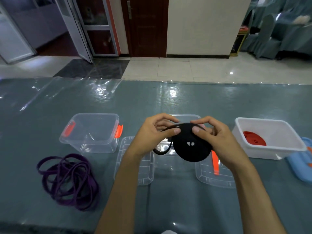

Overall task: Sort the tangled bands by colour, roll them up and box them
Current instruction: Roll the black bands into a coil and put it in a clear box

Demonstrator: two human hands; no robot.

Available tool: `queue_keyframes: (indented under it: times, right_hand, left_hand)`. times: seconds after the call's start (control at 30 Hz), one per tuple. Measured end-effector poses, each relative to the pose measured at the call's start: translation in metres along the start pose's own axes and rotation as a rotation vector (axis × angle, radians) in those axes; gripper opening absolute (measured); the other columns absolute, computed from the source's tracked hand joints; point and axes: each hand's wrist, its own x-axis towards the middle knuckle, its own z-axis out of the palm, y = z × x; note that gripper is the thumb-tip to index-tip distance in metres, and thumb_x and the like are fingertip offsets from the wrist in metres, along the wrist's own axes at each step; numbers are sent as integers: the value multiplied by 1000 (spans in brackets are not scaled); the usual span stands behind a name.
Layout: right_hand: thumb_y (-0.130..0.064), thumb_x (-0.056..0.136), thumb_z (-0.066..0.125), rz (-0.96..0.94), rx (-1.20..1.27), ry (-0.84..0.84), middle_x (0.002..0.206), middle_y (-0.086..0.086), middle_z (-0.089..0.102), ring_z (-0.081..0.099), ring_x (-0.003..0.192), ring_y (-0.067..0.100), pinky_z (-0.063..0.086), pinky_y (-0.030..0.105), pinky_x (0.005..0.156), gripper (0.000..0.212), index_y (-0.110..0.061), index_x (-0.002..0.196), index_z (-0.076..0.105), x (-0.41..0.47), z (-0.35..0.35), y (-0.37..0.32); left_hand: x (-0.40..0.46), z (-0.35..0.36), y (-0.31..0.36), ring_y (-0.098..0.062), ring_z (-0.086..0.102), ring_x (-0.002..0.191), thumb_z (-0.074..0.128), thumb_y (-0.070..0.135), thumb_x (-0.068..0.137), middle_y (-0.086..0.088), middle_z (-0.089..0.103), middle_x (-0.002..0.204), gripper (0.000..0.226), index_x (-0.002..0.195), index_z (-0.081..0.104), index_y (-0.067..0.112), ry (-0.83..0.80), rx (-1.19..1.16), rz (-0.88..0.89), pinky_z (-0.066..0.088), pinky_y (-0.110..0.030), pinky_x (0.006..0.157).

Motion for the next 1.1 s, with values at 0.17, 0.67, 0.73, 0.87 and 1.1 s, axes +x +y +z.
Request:
queue_keyframes:
  times: [0.17,0.67,0.73,0.87,1.1]
  right_hand:
    - [-33,76,90,-37,41,85,94,18,81,79,82,40,66,44,69,33,-23,100,69,-7,-3,3]
    - [-27,79,87,-53,151,461,91,13,81,79,78,33,62,36,61,24,-25,97,71,-16,2,33]
    - [-29,77,88,-34,175,496,93,13,81,79,80,35,62,38,64,25,-25,95,71,-15,4,40]
    - [-30,76,88,5,201,536,98,14,81,79,85,36,62,39,68,30,-20,99,70,-9,6,50]
    - [-18,79,87,43,364,638,97,13,81,80,89,29,62,32,70,25,-21,99,72,16,6,54]
  left_hand:
    - [-1,11,-9,-25,79,97,90,23,81,-6,81,97,17,96,82,20,24,-161,-6,61,-28,85]
    - [-3,38,-50,-12,75,86,81,2,90,-8,81,108,18,105,80,13,44,-380,-150,56,-18,70]
    - [-2,42,-54,-8,73,81,82,2,89,-8,81,106,19,106,81,10,87,-369,-157,53,-16,66]
    - [3,50,-66,-16,78,92,85,4,87,-9,82,105,24,110,79,6,211,-345,-148,60,-22,75]
    - [20,61,-75,-24,78,93,81,8,92,-10,81,101,10,101,77,7,297,-481,-184,63,-32,82]
